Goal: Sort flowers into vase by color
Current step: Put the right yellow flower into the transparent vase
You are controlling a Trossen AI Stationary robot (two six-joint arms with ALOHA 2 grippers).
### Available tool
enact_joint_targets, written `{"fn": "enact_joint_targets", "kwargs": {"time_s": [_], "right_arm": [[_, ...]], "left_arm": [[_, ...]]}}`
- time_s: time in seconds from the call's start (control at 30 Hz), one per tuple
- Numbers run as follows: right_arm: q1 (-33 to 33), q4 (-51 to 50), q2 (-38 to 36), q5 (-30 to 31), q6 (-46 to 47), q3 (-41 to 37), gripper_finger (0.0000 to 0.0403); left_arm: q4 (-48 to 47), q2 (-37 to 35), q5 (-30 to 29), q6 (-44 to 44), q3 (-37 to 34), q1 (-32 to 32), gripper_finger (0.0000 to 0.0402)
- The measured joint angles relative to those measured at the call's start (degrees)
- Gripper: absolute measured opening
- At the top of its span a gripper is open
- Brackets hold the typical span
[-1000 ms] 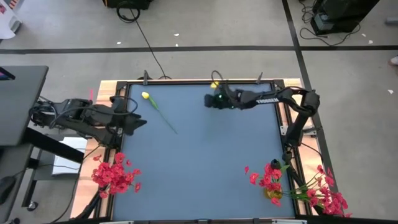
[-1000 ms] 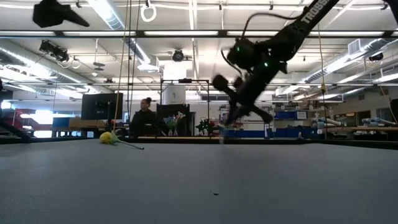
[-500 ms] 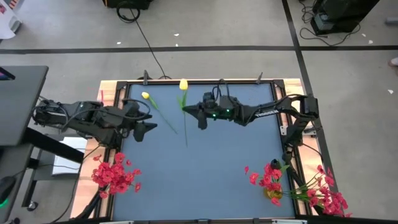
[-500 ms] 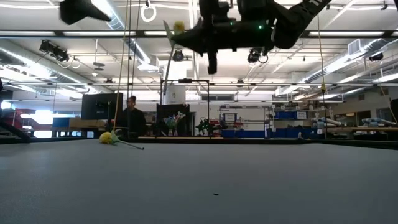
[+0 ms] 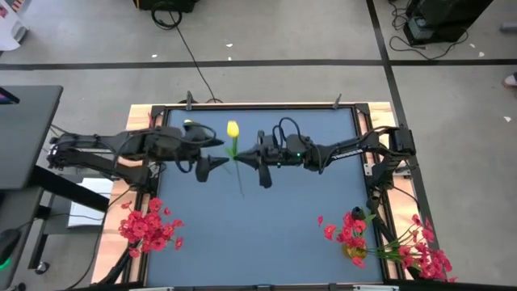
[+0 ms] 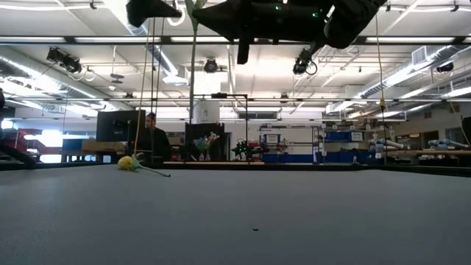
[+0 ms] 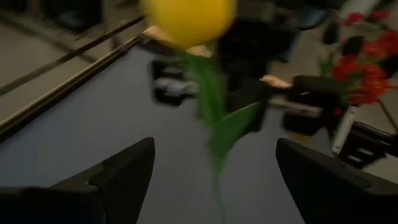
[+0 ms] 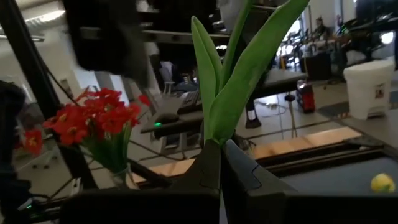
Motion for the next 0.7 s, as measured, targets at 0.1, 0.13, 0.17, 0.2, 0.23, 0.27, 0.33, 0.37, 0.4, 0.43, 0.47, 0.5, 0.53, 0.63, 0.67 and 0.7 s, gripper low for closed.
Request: {"fn": "enact_joint_targets", "kwargs": {"time_s": [0.1,0.13,0.17,0.2,0.23,0.27,0.33,0.37,0.4,0.43,0.47,0.5,0.53,0.63,0.67,0.7], "right_arm": [[0.0,0.0,0.0,0.3,-1.0,0.9,0.0006],[0.0,0.1,0.0,0.0,-1.4,1.3,0.0006],[0.0,0.2,0.0,-0.5,-1.7,1.6,0.0006],[0.0,0.2,0.0,-0.9,-1.9,1.8,0.0006],[0.0,0.2,0.0,-1.1,-2.1,2.0,0.0006],[0.0,0.2,0.0,-1.1,-2.3,2.1,0.0006],[0.0,0.1,0.0,-1.5,-3.0,2.1,0.0006],[0.0,0.1,0.0,-1.9,-3.1,2.1,0.0006],[0.0,0.1,0.0,-2.4,-3.2,2.1,0.0006],[0.0,0.1,0.0,-2.7,-3.3,2.1,0.0006],[0.0,0.0,0.0,-2.8,-3.3,2.1,0.0006],[0.0,-0.3,0.0,-2.8,-3.5,2.1,0.0006],[0.0,-0.5,0.0,-2.8,-3.7,2.1,0.0006],[0.0,-0.7,0.0,-2.8,-4.6,2.1,0.0007],[-0.1,-0.7,0.0,-2.8,-4.7,2.1,0.0007],[-0.2,-0.7,0.0,-2.8,-4.8,2.1,0.0008]], "left_arm": [[4.2,1.6,2.6,3.0,0.0,0.6,0.0341],[5.2,2.1,3.0,3.2,0.0,0.8,0.0341],[6.0,2.6,3.2,3.3,0.0,1.2,0.0341],[6.6,3.0,3.1,3.3,0.0,1.5,0.034],[7.1,3.3,3.1,3.3,0.0,1.9,0.0338],[7.0,3.6,3.1,3.3,0.0,2.3,0.0334],[7.2,3.9,3.1,3.2,0.0,3.0,0.0319],[7.1,4.0,3.1,3.2,0.0,3.4,0.0307],[7.1,4.0,3.1,3.2,0.0,3.6,0.0294],[7.5,4.0,3.1,3.2,0.0,3.9,0.028],[7.9,4.0,3.1,3.2,0.0,4.1,0.0262],[8.2,3.9,3.3,3.3,0.0,4.4,0.0244],[8.5,3.9,4.5,3.9,0.0,4.7,0.0225],[9.9,3.9,9.9,7.8,0.0,5.4,0.0158],[10.4,3.9,11.3,8.5,0.0,5.4,0.0134],[10.7,3.9,12.6,9.3,0.0,5.3,0.0109]]}}
